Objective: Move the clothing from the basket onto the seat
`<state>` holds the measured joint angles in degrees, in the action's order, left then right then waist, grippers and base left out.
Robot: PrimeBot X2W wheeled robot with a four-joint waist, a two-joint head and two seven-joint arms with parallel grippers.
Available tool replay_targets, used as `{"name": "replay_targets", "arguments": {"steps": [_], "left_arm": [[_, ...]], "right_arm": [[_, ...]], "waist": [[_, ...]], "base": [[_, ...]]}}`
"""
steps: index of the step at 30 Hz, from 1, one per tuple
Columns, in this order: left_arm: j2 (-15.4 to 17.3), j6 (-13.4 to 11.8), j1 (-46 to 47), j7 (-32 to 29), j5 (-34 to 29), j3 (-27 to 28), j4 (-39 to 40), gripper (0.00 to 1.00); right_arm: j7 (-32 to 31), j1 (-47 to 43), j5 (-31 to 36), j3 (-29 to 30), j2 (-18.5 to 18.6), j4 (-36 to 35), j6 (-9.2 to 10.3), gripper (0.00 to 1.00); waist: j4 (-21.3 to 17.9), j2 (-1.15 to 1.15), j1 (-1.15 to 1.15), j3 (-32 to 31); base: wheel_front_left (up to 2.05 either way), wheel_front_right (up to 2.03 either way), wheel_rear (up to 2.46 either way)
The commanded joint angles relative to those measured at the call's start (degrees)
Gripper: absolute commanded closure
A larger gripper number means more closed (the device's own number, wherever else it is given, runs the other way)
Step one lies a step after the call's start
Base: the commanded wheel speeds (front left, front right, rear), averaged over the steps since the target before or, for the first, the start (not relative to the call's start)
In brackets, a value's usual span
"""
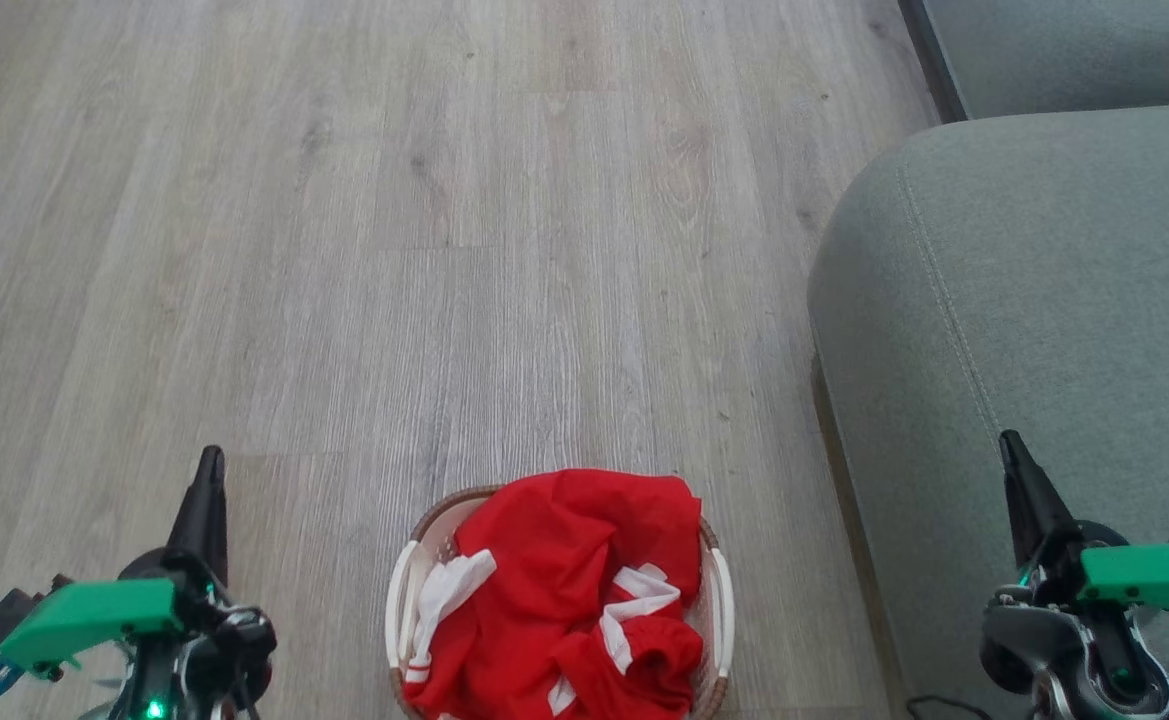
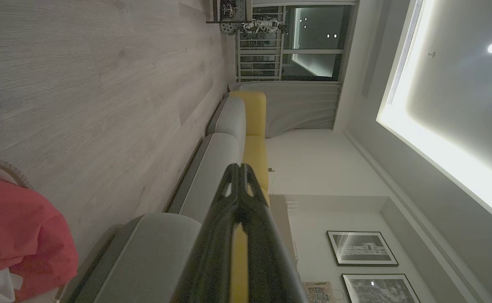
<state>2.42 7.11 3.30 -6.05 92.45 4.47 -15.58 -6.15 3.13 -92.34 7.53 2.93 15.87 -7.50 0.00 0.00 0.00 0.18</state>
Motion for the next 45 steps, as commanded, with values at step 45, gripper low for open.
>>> {"name": "replay_targets", "arguments": {"steps": [45], "left_arm": [[0.5, 0.4, 2.9, -0.4, -0.3, 2.1, 1.6, 1.0]], "right_arm": [[-0.3, 3.1, 0.2, -1.0, -0.1, -1.8, 0.01, 1.0]], "waist": [[0.0, 0.0, 0.0, 0.0]], "base": [[0.0, 0.0, 0.0]]}}
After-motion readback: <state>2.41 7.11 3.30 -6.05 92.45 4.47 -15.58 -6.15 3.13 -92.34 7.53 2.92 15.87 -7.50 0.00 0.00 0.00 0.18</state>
